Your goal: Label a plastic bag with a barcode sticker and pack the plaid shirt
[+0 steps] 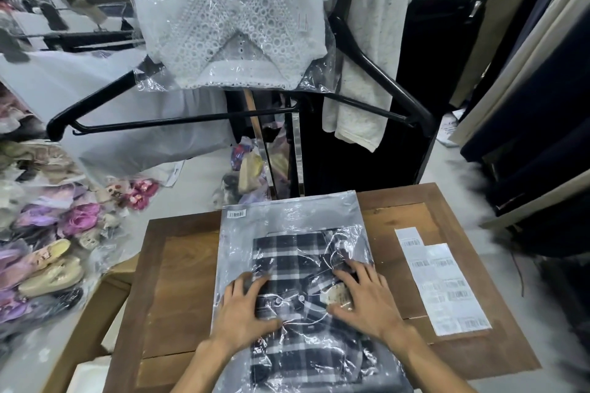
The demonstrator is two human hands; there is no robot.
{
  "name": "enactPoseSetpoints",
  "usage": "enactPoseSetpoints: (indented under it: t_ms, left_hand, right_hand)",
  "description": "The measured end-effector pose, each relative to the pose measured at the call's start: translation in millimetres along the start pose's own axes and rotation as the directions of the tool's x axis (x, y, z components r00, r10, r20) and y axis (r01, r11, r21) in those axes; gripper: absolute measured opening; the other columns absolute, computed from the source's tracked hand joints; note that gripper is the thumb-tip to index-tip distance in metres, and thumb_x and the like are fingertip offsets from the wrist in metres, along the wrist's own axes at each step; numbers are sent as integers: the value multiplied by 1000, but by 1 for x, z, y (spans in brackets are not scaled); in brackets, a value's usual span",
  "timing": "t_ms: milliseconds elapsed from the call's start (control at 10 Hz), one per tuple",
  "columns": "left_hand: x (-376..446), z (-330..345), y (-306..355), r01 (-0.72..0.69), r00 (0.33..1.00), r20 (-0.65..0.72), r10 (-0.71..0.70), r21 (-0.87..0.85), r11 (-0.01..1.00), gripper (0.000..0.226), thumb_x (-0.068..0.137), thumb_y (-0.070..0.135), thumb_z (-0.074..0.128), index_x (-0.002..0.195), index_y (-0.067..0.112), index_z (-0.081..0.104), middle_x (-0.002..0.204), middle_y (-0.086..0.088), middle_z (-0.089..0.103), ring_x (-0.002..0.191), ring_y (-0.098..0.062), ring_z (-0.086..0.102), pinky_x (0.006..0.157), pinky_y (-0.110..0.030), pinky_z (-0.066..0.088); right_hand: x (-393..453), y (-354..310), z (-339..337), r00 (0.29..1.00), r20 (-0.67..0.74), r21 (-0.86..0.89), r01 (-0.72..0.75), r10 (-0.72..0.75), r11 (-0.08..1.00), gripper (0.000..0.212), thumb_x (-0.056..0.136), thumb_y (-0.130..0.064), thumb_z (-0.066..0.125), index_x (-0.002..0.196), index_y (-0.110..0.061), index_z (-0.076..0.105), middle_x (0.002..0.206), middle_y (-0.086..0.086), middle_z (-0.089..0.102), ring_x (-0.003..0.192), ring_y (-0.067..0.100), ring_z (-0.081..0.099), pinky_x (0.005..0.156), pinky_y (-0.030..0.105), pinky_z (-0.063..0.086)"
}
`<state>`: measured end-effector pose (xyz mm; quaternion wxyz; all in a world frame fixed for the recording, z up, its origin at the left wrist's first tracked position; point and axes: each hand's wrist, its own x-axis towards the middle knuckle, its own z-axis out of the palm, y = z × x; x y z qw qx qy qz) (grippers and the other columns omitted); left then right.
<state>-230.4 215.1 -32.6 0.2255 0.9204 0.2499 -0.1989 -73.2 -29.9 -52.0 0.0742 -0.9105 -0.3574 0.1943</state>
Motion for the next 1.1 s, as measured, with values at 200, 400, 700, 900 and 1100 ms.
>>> enactPoseSetpoints:
  t_ms: [200,400,700,900,1100]
  left_hand:
    - [7,-9,12,88,993,69,-94,91,992,108,64,77,72,154,45,20,162,1,21,146,-26,25,120,-52,30]
    - [20,-22,37,119,972,156,-175,314,942,113,64,70,76,155,30,21,158,-9,28,141,-32,36,115,-49,38]
    - [45,-98,75,77,965,245,-91,67,995,66,84,74,57,118,18,69,126,-5,69,112,-22,65,92,-32,47]
    - [41,-187,120,-56,987,-155,-40,-564,824,79,87,81,40,79,10,75,72,0,72,55,-12,60,58,-25,47]
    - [22,-284,171,-281,946,-310,93,-646,710,77,90,82,29,58,18,58,59,1,55,54,-15,47,64,-32,37]
  right_hand:
    - [11,0,-13,997,69,-2,15,-14,1000,83,78,-78,49,148,-37,36,160,-1,28,145,21,26,118,45,27]
    - [44,0,-44,958,285,-31,2,7,1000,75,74,-74,64,134,-31,52,150,0,40,136,27,39,111,48,39]
    - [79,-37,-116,947,299,714,-303,117,632,43,97,-55,54,97,-14,65,78,-2,63,63,10,59,60,26,46]
    - [90,-81,-214,990,26,926,-76,139,370,60,95,-67,47,72,-13,62,57,0,58,47,14,53,47,25,41]
    - [79,-130,-320,966,-216,957,180,144,228,66,91,-72,49,49,-20,48,48,0,44,42,15,40,44,24,31]
